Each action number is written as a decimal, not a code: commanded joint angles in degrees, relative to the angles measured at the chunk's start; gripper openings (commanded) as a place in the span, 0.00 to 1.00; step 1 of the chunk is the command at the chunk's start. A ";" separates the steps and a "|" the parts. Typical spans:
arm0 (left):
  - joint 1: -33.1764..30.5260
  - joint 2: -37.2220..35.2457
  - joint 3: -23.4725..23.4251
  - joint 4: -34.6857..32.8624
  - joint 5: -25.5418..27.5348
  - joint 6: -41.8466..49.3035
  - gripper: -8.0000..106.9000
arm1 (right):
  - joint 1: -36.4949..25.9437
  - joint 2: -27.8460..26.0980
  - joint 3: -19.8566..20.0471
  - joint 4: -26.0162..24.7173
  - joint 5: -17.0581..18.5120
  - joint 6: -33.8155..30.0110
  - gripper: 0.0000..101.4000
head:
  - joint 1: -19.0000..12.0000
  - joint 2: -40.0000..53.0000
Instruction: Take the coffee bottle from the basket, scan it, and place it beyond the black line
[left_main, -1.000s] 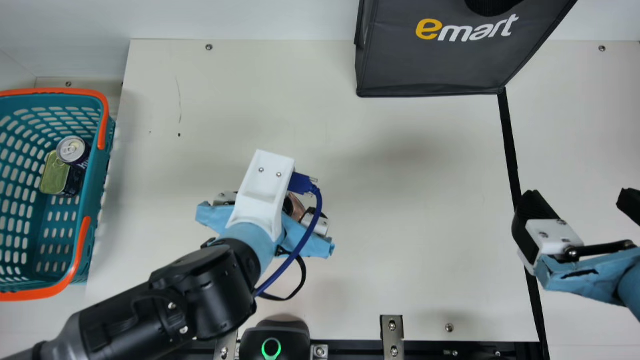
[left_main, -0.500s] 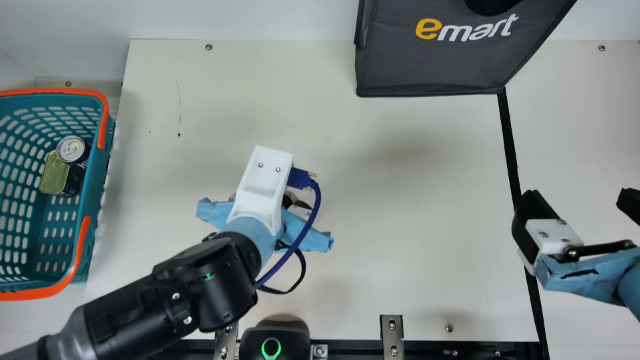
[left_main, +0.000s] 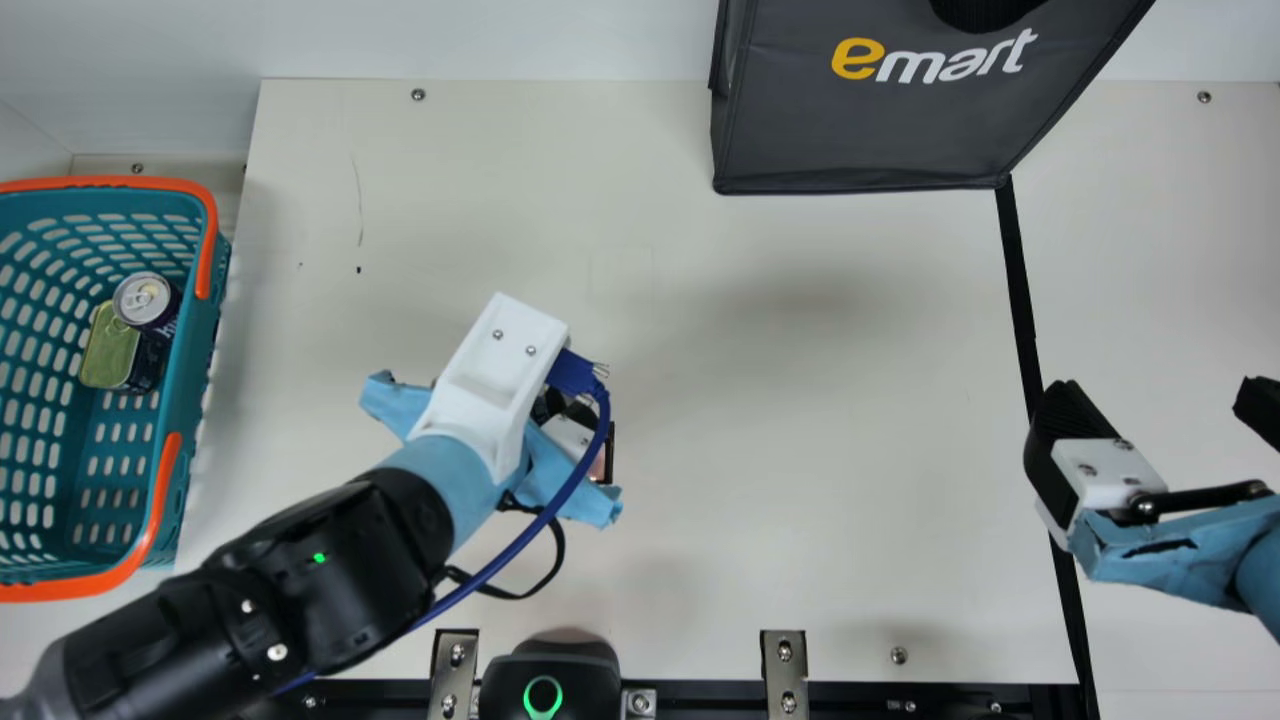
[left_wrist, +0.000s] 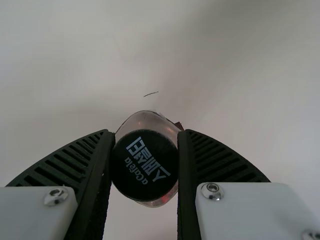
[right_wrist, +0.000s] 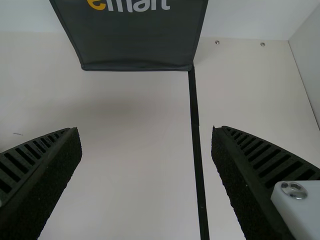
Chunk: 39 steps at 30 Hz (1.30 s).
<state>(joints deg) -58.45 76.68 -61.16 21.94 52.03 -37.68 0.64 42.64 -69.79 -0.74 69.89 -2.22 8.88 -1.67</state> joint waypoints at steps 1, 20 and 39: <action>0.82 -0.86 0.60 -1.56 -0.87 5.46 0.16 | 0.00 0.00 0.00 0.00 0.00 0.00 0.90 | -0.96 0.09; 10.91 -4.08 0.28 -24.94 -3.85 34.90 0.16 | 0.00 0.00 0.00 0.00 0.01 0.00 0.90 | -0.96 0.09; 15.15 -1.57 -3.62 -33.79 -2.06 47.50 0.16 | 0.00 0.00 0.00 0.00 0.01 0.00 0.90 | -0.96 0.09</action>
<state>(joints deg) -43.14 74.94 -64.46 -11.93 49.95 9.73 0.64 42.64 -69.79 -0.74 69.90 -2.22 8.79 -1.67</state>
